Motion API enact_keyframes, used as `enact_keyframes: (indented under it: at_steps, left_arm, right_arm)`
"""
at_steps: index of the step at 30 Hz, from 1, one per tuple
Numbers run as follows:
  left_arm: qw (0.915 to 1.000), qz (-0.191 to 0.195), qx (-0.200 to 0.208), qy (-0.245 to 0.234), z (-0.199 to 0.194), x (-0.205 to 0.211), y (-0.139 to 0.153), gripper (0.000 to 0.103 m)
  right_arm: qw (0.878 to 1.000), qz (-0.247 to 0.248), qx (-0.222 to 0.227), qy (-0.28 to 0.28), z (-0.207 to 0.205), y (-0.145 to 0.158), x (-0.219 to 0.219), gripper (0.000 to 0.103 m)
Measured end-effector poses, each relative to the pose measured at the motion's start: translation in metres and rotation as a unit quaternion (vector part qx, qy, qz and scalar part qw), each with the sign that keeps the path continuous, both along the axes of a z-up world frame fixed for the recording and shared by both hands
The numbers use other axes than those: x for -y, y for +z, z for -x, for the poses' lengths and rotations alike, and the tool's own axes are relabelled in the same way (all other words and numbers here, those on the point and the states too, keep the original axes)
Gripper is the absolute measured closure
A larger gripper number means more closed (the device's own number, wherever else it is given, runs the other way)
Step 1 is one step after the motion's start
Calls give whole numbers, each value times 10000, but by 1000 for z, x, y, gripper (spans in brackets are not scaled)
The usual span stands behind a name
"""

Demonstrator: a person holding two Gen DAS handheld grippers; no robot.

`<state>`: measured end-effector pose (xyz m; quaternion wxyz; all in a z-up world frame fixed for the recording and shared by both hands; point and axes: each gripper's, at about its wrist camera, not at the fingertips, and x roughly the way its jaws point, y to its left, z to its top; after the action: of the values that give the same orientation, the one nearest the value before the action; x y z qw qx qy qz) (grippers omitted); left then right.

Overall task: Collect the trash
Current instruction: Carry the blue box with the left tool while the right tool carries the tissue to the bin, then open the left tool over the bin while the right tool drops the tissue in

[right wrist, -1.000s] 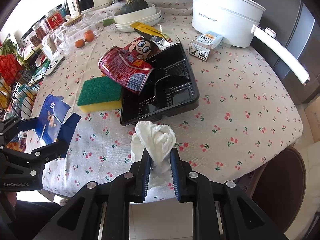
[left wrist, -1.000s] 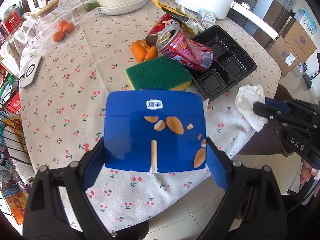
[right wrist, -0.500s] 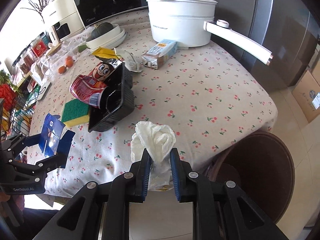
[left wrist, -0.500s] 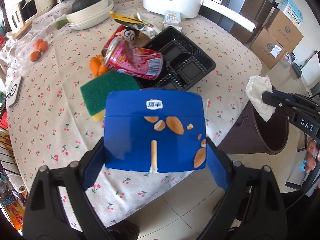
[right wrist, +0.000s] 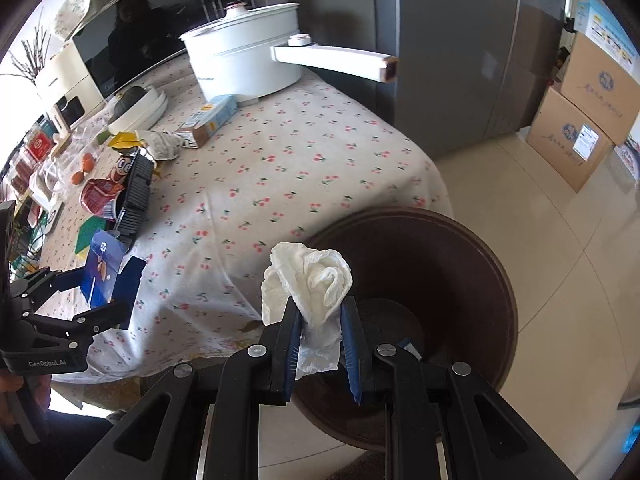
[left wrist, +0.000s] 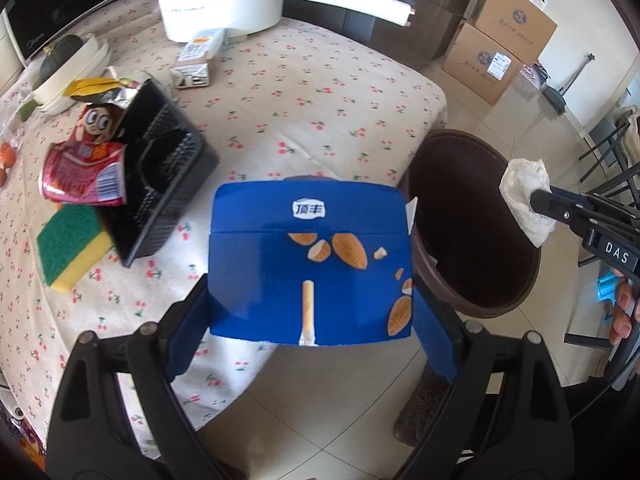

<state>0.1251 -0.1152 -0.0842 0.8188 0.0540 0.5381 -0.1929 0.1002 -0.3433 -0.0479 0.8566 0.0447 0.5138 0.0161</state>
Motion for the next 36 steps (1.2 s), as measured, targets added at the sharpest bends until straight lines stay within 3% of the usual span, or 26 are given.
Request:
enact_keyframes:
  at_steps: [10,19,25,36]
  left_arm:
    - [9973,244,-53,-688,5,100,-24,12]
    - [9936,365,11,-1065,8,148,-46,11]
    - [9942,261,240,-1014,9,149,-46,2]
    - [9939,9,464,-999,10,114,-31,1]
  right_arm:
    - [9982,54,-172,-572,34,-15,75,83]
    - [9955,-28,-254,-909,50,-21,112,83]
    - [9955,-42,-223,-919,51,-19,117,83]
    - [9967,18,-236,-780,41,-18,102,83]
